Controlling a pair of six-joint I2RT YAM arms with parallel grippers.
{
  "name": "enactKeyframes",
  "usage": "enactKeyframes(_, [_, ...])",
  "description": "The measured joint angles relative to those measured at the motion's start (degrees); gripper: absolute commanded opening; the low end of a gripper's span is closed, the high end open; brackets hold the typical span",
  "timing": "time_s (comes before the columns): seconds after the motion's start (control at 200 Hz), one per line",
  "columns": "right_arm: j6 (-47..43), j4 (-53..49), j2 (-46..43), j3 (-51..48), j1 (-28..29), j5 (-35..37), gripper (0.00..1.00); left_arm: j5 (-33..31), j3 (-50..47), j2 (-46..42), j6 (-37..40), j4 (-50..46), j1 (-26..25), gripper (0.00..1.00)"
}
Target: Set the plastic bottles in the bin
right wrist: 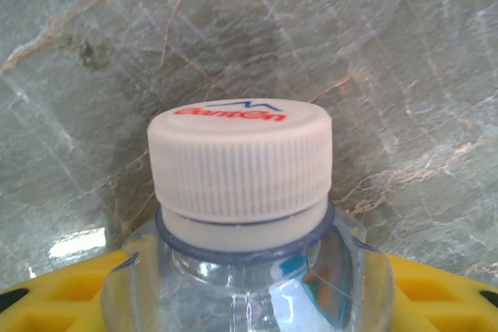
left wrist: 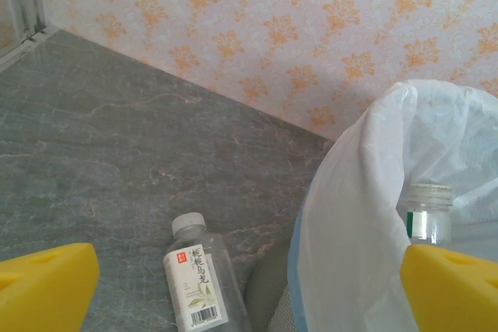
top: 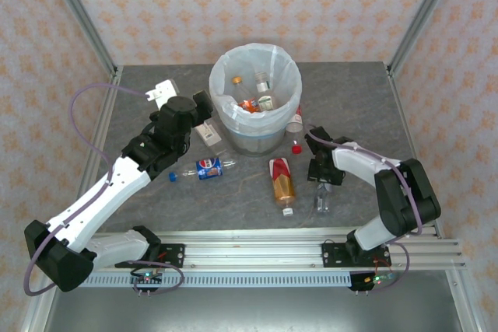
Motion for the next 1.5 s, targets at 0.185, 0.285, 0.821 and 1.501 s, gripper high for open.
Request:
enactKeyframes(0.185, [1.9, 1.6, -3.3, -1.8, -0.1, 2.3, 0.47, -0.7, -0.7, -0.3, -0.7, -0.1, 0.1, 1.00])
enactKeyframes(0.285, [2.5, 2.9, -5.0, -2.4, -0.2, 3.8, 0.46, -1.0, -1.0, -0.6, -1.0, -0.1, 0.4, 1.00])
enactKeyframes(0.821, [5.3, 15.5, -18.4, -10.2, -0.2, 7.1, 0.44, -1.4, -1.6, -0.9, -1.5, -0.1, 0.9, 1.00])
enactKeyframes(1.501, [0.7, 31.6, -40.9, -15.5, -0.2, 0.7, 0.28, -1.5, -6.6, -3.8, -1.0, 3.5, 1.2, 1.00])
